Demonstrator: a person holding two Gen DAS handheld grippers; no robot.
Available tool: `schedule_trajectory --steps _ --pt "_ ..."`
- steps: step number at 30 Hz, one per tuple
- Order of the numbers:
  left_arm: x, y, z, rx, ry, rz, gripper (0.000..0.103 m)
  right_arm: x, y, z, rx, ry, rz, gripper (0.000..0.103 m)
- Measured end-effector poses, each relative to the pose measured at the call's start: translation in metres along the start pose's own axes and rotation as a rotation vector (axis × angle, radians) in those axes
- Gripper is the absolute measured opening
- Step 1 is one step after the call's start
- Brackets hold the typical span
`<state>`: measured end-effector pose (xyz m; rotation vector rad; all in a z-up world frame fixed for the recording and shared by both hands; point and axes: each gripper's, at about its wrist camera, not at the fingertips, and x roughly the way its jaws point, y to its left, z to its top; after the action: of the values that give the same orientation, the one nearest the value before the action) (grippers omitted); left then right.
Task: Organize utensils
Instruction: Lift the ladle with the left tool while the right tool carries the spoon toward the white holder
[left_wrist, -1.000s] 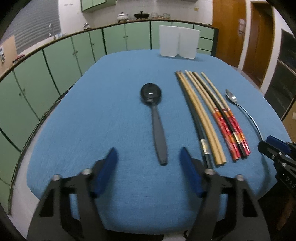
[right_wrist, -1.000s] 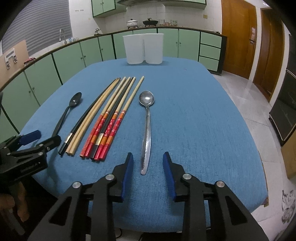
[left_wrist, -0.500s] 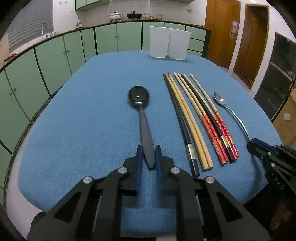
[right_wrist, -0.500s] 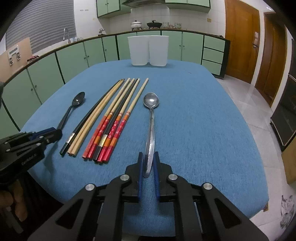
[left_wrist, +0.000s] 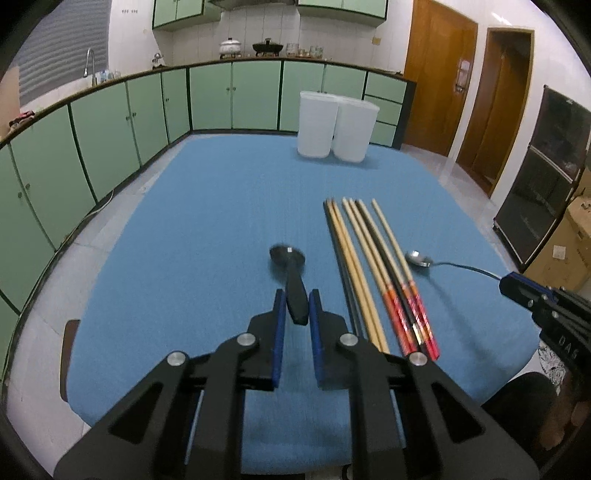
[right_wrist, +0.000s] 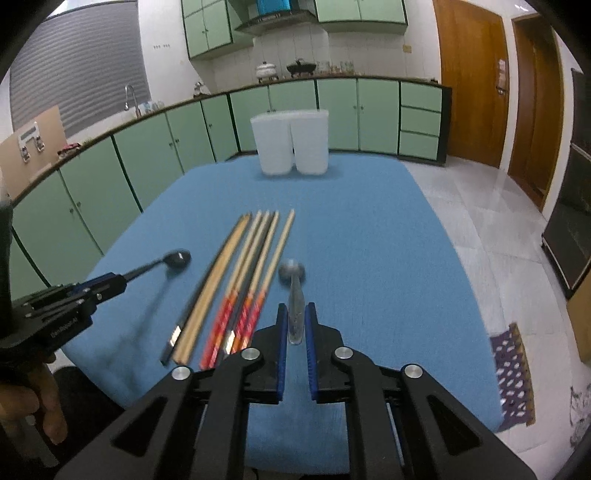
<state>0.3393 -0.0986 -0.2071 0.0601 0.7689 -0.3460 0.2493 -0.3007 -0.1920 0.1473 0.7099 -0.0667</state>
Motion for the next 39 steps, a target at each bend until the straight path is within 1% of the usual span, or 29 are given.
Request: schedule_trajectory --steps 6,9,14,18,19,20,24,30,33,35,39 --pt "-0.002 0.008 0.019 -0.018 0.006 -0.041 0.011 -0.005 0.002 0.029 -0.036 -0.013 0.011 0.009" --pt "-0.004 0.01 0.033 -0.005 -0.001 -0.055 0.011 -0.005 0.002 0.044 -0.063 -0.008 0.009 0.009" --pt "-0.006 0.009 0.055 0.012 -0.004 -0.079 0.011 -0.004 -0.002 0.062 -0.066 0.011 0.018 0.009" --pt "-0.011 0.008 0.069 0.024 -0.017 -0.09 0.009 -0.009 -0.001 0.072 -0.089 0.0 0.014 0.009" --pt "-0.012 0.008 0.073 0.028 -0.016 -0.097 0.004 -0.01 -0.001 0.074 -0.096 -0.002 0.013 0.009" --pt "-0.012 0.007 0.076 0.029 -0.014 -0.102 0.003 -0.011 0.0 0.077 -0.103 -0.004 0.014 0.009" --pt "-0.013 0.007 0.089 0.036 -0.009 -0.118 0.003 -0.01 0.0 0.088 -0.113 -0.003 0.022 0.009" --pt "-0.018 0.005 0.108 0.058 -0.039 -0.123 0.003 -0.012 0.002 0.105 -0.131 -0.023 0.03 0.009" --pt "-0.017 0.004 0.124 0.062 -0.05 -0.134 0.003 -0.008 0.003 0.121 -0.141 -0.025 0.039 0.009" --pt "-0.016 0.002 0.135 0.072 -0.063 -0.136 0.003 -0.006 0.004 0.139 -0.149 -0.034 0.042 0.008" --pt "-0.013 -0.003 0.178 0.087 -0.108 -0.133 0.003 0.002 0.003 0.177 -0.157 -0.054 0.046 0.008"
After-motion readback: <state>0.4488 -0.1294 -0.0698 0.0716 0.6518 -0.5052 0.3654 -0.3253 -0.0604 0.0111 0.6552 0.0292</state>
